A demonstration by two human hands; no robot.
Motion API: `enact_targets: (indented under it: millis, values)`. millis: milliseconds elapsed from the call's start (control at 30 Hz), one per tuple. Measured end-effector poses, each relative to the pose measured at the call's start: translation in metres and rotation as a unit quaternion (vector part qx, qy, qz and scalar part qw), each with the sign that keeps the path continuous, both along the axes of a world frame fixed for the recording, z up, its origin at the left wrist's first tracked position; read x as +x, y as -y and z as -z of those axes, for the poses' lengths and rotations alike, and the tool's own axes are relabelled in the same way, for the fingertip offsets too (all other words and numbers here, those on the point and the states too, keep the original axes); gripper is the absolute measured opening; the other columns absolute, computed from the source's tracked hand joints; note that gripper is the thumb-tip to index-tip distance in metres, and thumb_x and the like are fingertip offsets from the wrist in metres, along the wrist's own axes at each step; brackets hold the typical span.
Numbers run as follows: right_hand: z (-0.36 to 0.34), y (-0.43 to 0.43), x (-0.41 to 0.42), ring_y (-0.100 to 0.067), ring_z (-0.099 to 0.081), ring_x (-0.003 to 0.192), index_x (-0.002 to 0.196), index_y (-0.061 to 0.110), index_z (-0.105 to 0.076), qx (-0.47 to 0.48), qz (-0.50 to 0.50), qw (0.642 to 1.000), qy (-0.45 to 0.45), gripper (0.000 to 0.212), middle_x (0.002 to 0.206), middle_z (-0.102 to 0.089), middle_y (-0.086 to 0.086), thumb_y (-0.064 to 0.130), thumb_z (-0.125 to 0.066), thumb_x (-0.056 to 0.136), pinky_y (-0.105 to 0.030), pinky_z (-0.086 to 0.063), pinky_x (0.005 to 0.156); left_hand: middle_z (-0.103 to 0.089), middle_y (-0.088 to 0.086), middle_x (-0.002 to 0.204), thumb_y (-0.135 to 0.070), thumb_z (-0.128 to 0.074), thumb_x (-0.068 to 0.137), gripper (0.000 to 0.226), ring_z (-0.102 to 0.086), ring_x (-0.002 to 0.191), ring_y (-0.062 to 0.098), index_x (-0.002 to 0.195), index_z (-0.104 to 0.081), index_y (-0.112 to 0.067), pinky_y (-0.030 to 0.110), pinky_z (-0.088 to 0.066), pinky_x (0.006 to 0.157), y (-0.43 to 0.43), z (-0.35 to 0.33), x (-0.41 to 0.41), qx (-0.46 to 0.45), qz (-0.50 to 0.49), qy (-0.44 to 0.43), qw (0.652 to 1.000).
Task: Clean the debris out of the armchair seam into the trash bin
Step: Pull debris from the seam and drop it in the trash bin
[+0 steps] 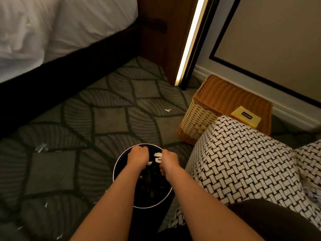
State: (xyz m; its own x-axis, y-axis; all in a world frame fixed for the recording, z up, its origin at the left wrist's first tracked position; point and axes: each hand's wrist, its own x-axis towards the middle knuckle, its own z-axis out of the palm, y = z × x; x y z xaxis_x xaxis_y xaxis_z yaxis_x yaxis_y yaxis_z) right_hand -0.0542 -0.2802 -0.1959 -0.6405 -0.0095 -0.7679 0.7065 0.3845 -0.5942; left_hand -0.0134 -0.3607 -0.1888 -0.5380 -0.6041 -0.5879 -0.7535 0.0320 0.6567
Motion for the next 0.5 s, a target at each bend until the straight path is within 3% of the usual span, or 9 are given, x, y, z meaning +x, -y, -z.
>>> enact_targets:
  millis: [100, 167, 267, 333, 433, 500]
  values:
    - [0.021, 0.009, 0.000, -0.021, -0.045, 0.060, 0.112, 0.003, -0.058, 0.010, -0.009, 1.000, 0.023, 0.032, 0.078, -0.055, -0.012, 0.020, -0.038, 0.095, -0.025, -0.034, 0.052, -0.061, 0.027, 0.110, -0.015, -0.031, 0.097, 0.039, -0.058, 0.103, 0.036, 0.112, -0.055, 0.011, 0.031, -0.043, 0.078, 0.007, 0.019, -0.009, 0.006, 0.064, 0.047, 0.997]
    - [0.031, 0.013, 0.001, -0.022, -0.049, 0.063, 0.113, 0.005, -0.059, 0.025, -0.035, 0.998, 0.034, 0.034, 0.074, -0.053, -0.009, 0.024, -0.035, 0.097, -0.029, -0.041, 0.064, -0.056, 0.027, 0.121, -0.014, -0.032, 0.098, 0.038, -0.054, 0.112, 0.038, 0.120, -0.051, 0.011, 0.034, -0.045, 0.083, 0.009, 0.024, -0.010, 0.021, 0.085, 0.061, 0.994]
    - [0.037, 0.015, 0.002, -0.032, -0.058, 0.100, 0.129, 0.001, -0.049, 0.018, -0.044, 0.996, 0.070, 0.048, 0.112, -0.061, -0.017, 0.033, -0.029, 0.100, -0.034, -0.045, 0.085, -0.056, 0.022, 0.124, -0.010, -0.034, 0.097, 0.035, -0.053, 0.116, 0.032, 0.118, -0.055, 0.008, 0.032, -0.042, 0.088, 0.012, 0.028, -0.010, 0.009, 0.137, 0.102, 0.985]
    - [0.038, 0.014, 0.002, -0.031, -0.056, 0.102, 0.134, 0.003, -0.045, 0.020, -0.043, 0.994, 0.096, 0.053, 0.116, -0.058, -0.015, 0.039, -0.026, 0.099, -0.034, -0.045, 0.086, -0.056, 0.021, 0.125, -0.009, -0.036, 0.096, 0.034, -0.052, 0.117, 0.031, 0.117, -0.057, 0.007, 0.031, -0.041, 0.092, 0.014, 0.030, -0.009, 0.008, 0.168, 0.119, 0.978]
    - [0.038, 0.008, -0.005, -0.034, -0.048, 0.121, 0.135, 0.001, -0.044, 0.024, -0.029, 0.996, 0.081, 0.053, 0.135, -0.050, -0.015, 0.037, -0.029, 0.098, -0.039, -0.040, 0.103, -0.057, 0.022, 0.123, -0.010, -0.036, 0.094, 0.035, -0.052, 0.115, 0.032, 0.115, -0.059, 0.006, 0.034, -0.040, 0.094, 0.017, 0.029, -0.006, -0.022, 0.173, 0.128, 0.976]
    - [0.029, 0.004, -0.008, -0.033, -0.050, 0.118, 0.132, 0.000, -0.045, 0.017, -0.042, 0.997, 0.060, 0.046, 0.130, -0.051, -0.015, 0.028, -0.031, 0.099, -0.036, -0.042, 0.099, -0.062, 0.023, 0.106, -0.008, -0.036, 0.092, 0.031, -0.056, 0.104, 0.035, 0.099, -0.063, 0.006, 0.036, -0.042, 0.086, 0.016, 0.026, -0.006, -0.032, 0.177, 0.102, 0.978]
